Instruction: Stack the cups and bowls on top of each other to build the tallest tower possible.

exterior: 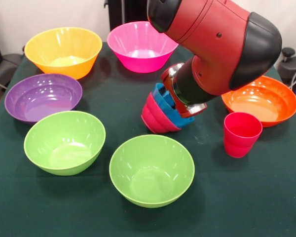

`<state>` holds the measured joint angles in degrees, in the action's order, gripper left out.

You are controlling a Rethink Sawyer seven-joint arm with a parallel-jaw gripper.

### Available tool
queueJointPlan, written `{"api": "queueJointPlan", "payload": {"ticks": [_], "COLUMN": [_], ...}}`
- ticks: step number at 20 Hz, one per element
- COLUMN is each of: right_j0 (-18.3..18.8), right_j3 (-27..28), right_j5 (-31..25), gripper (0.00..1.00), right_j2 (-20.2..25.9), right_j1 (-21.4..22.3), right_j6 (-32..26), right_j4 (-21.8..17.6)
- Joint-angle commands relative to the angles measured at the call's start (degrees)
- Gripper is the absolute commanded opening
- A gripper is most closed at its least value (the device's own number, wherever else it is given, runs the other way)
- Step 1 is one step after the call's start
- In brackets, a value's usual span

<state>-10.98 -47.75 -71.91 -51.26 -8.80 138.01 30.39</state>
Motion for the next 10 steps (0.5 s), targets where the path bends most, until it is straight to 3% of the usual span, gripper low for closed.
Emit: {"api": "queueJointPlan", "payload": {"ticks": [1, 5, 10], "right_j0": [1.4, 2.4, 3.5], "right_j3": [0.3, 0.7, -2.0], "right_j5": [3.7, 6.2, 13.4], "gripper": [0.0, 0.0, 0.0], "right_j2": [6.8, 6.1, 6.1], "right_j1": [0.5, 0.2, 0.7], "right_j6": [4.4, 2.1, -1.4], "right_j4": [-2.3, -3.8, -7.0]}}
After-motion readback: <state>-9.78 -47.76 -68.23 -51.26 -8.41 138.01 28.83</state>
